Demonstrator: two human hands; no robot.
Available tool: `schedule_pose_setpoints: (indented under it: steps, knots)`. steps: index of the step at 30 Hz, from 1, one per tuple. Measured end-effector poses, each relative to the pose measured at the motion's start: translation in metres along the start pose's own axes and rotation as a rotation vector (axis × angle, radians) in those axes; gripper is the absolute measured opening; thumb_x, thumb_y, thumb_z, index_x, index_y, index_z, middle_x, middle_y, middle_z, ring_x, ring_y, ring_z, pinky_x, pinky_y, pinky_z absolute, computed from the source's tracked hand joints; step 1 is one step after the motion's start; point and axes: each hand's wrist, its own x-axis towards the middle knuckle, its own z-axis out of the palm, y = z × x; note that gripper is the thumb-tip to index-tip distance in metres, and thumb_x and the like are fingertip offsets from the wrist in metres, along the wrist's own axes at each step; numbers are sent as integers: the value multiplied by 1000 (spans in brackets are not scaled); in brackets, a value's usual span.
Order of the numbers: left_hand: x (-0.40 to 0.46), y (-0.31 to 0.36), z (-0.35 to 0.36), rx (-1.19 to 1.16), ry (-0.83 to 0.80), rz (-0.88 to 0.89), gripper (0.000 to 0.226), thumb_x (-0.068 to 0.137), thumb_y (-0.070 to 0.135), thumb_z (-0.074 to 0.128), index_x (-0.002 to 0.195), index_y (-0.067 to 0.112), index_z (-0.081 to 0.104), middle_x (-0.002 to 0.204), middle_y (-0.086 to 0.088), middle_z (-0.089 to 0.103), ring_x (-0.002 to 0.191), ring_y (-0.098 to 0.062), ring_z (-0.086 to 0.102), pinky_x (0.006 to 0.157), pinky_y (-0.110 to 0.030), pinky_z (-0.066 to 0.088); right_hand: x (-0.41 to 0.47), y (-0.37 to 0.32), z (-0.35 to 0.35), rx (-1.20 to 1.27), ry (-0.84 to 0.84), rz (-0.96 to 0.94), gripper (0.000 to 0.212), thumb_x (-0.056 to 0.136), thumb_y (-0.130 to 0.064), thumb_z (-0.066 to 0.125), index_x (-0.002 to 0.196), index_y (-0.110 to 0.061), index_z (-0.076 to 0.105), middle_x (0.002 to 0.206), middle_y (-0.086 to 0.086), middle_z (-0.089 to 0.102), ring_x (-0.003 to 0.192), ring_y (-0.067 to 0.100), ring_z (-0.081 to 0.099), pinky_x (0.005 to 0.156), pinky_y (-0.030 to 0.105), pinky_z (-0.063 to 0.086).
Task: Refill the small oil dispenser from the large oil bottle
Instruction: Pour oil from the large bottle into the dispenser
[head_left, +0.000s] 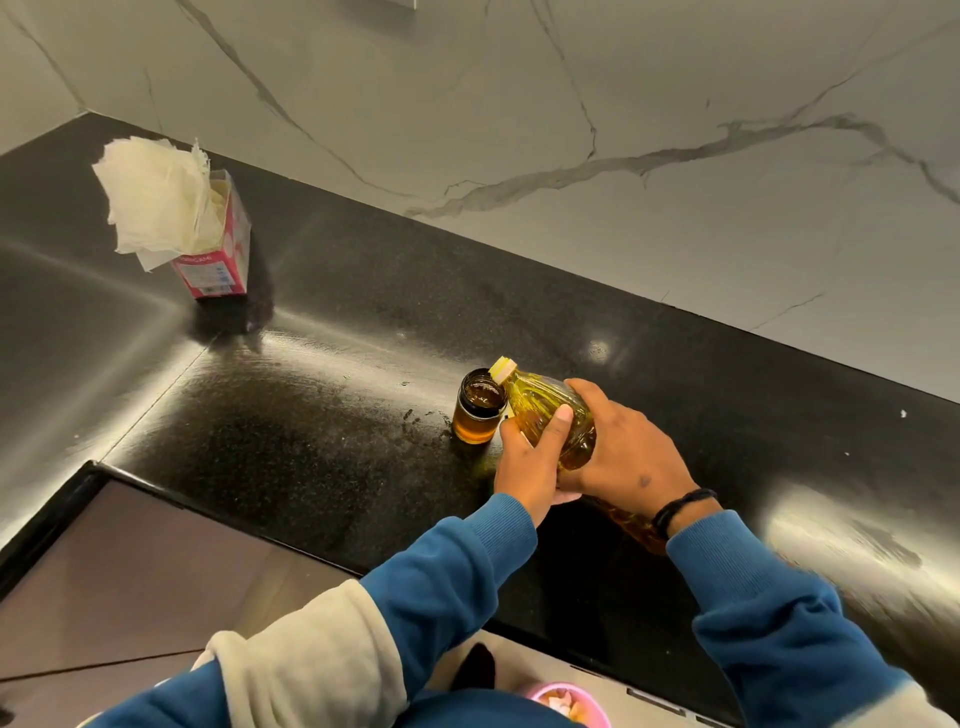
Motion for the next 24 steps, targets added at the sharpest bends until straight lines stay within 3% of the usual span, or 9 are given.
schedule_pose_setpoints:
  steps: [3,7,12,18,21,24]
  knots:
    - [-2,2,1,72,-2,58,65,92,45,70,146,36,34,142,-4,48,125,-31,57,85,-54,61,-1,1,0,64,29,0,109,59,-66,79,146,-42,19,132,-5,58,115,15,60,96,42,55]
    - [-4,4,4,152,-21,160,48,92,44,70,129,37,40,117,8,57,105,-15,62,83,-46,63,-5,2,1,170,113,-11,108,60,-61,82,147,-42,20,137,-7,55,119,14,57,100,41,53]
    - [-6,5,13,304,-43,327,55,62,71,76,107,55,49,116,3,72,107,-18,72,91,-48,61,-16,6,-4,336,303,-17,105,64,-48,86,147,-40,23,136,-6,55,116,12,58,99,35,52]
    - [-9,4,31,461,-183,412,60,73,54,81,124,46,51,116,8,72,107,-7,69,99,-39,57,-24,24,0,494,577,-7,99,68,-31,90,147,-28,30,130,-8,58,109,1,59,88,2,43]
    - [-11,2,38,521,-239,430,56,86,36,80,132,41,47,119,12,68,104,0,67,91,-25,57,-27,32,7,534,685,26,100,68,-28,92,147,-23,30,133,2,59,112,6,61,89,-1,42]
    - [-12,1,46,597,-274,467,61,89,31,78,140,35,45,124,13,66,105,4,65,85,-16,55,-30,38,14,592,770,77,102,67,-30,92,149,-19,30,134,1,58,114,8,61,91,1,43]
